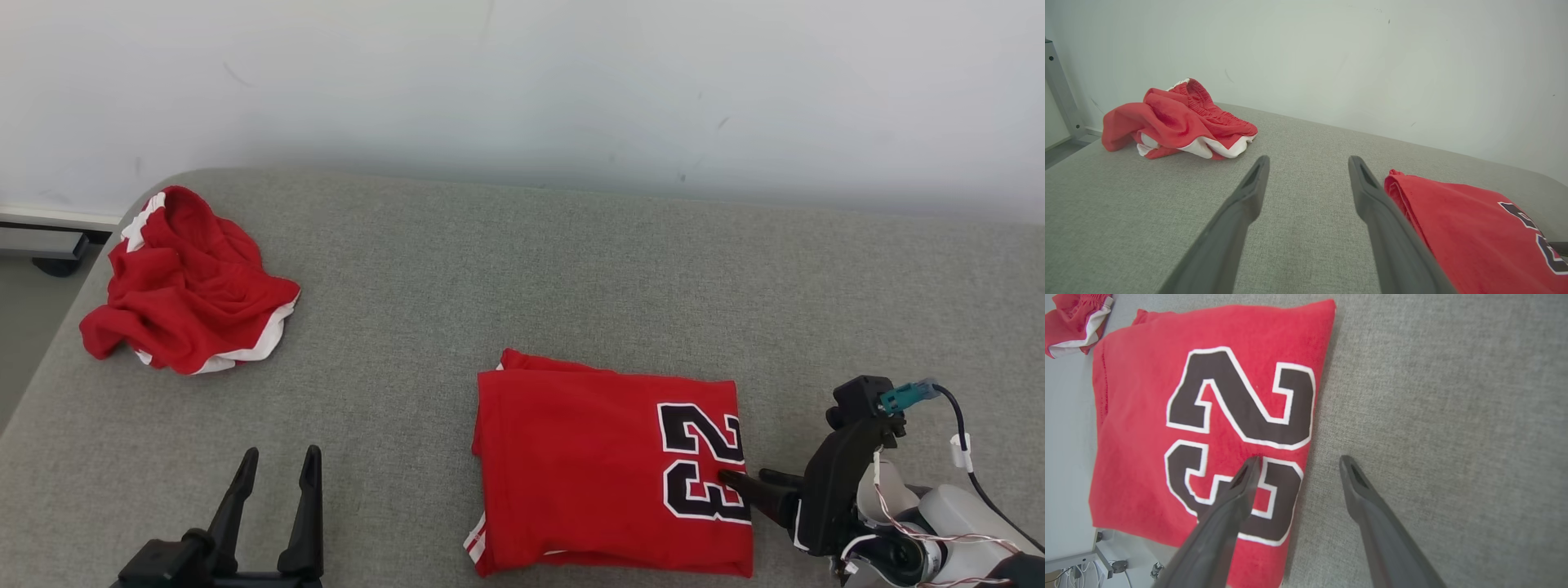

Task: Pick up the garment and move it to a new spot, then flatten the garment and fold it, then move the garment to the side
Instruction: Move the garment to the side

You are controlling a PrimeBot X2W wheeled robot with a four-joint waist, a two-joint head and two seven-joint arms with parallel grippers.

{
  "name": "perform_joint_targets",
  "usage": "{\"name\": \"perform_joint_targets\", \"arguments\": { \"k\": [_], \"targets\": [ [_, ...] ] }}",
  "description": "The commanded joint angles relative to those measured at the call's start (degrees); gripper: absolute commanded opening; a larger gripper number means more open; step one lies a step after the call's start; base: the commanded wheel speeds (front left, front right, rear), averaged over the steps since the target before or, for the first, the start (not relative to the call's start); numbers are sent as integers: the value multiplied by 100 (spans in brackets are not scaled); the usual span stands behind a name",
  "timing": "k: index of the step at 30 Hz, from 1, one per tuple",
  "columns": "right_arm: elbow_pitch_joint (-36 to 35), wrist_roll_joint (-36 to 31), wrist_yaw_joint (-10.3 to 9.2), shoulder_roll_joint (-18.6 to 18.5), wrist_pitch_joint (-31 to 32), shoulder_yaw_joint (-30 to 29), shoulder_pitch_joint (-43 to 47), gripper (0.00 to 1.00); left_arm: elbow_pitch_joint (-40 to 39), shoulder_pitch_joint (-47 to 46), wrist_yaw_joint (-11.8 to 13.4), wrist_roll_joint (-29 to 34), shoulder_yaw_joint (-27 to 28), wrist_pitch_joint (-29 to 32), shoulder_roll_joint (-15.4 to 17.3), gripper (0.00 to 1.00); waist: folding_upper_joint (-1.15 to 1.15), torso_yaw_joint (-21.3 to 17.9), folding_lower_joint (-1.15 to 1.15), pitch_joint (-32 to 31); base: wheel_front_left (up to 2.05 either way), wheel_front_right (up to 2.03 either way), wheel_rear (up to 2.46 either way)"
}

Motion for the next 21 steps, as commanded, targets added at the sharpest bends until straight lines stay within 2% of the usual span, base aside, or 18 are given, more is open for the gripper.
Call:
{"name": "perform_joint_targets", "arguments": {
  "k": [1, 8, 10, 11, 12, 13, 14, 21],
  "targets": [
    [33, -25, -4, 33, 32, -33, 53, 100, -7, -21, -8, -10, 5, -32, 15, 100, 0, 2, 0, 3, 0, 0, 0],
    [217, -177, -4, 292, 322, -204, 32, 100, 11, -75, 2, -55, -46, -33, 16, 100, 0, 59, 0, 46, 0, 0, 0],
    [228, -234, -4, 320, 383, -245, 27, 86, 5, -77, 2, -54, -37, -32, 15, 100, 0, 75, 0, 60, 0, 0, 0],
    [230, -254, -4, 338, 402, -267, 23, 60, 4, -73, 2, -56, -35, -32, 15, 100, 0, 81, 0, 67, 0, 0, 0],
    [226, -285, -4, 353, 414, -288, 14, 40, 7, -69, 3, -58, -36, -32, 15, 100, 0, 88, 0, 72, 0, 0, 0],
    [180, -320, -4, 364, 398, -299, -3, 11, 11, -69, 7, -66, -40, -32, 15, 100, 0, 96, 0, 78, 0, 0, 0],
    [152, -330, -4, 373, 376, -328, -3, 0, 14, -72, 14, -76, -41, -32, 15, 100, 0, 102, 0, 83, 0, 0, 0],
    [-37, -488, -4, 210, 399, -502, -96, 0, 1, -76, 49, -113, -46, -32, 16, 100, 0, 70, 0, 104, 0, 0, 0]
  ]
}}
